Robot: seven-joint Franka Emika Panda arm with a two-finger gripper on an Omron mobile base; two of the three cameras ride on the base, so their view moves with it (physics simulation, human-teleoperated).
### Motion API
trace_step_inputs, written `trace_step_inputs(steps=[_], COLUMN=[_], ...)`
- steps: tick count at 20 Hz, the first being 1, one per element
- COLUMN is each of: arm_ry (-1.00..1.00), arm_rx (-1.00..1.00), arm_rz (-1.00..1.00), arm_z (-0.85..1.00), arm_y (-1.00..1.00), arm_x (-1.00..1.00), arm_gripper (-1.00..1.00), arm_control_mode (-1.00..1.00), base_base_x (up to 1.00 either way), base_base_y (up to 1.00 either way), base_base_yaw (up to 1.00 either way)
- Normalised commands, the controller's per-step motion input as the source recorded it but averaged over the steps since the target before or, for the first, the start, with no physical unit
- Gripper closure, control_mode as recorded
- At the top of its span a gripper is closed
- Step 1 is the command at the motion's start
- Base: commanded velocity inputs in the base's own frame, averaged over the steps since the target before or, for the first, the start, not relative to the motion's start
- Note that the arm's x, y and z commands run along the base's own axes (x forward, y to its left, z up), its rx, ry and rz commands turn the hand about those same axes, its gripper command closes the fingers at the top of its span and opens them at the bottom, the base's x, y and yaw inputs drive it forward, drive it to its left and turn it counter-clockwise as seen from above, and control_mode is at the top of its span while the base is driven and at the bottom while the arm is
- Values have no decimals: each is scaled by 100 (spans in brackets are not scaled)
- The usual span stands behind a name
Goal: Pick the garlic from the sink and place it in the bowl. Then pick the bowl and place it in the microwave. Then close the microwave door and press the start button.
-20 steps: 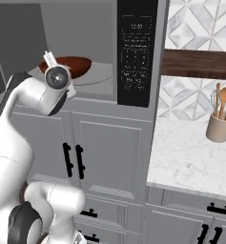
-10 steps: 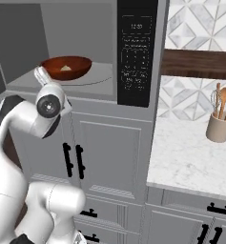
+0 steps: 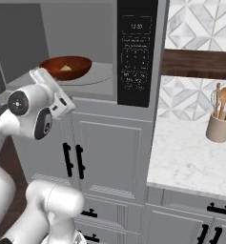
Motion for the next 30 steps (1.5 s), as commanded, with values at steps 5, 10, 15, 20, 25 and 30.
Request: trace_step_inputs(steps=[5,10,15,20,25,30], arm_ry=[7,-5,-19,-19,-16,-6], arm_rx=[-30,-25,-29,-29,-19,-13], arm_rz=[-43,-42,-39,-33,-19,-9], arm_z=[0,-10,-26,-22,-5,-21], arm_y=[-35,-10,0,1,56,71], arm_x=[-7,-50,-47,-14,-40,-22], arm_gripper=[-100,-100,-100,-100,-100,-100], arm_control_mode=[-100,-100,-100,-100,-100,-100], base_base_x=[0,0,0,0,0,0], base_base_y=[0,0,0,0,0,0], base_base_yaw=[0,0,0,0,0,0])
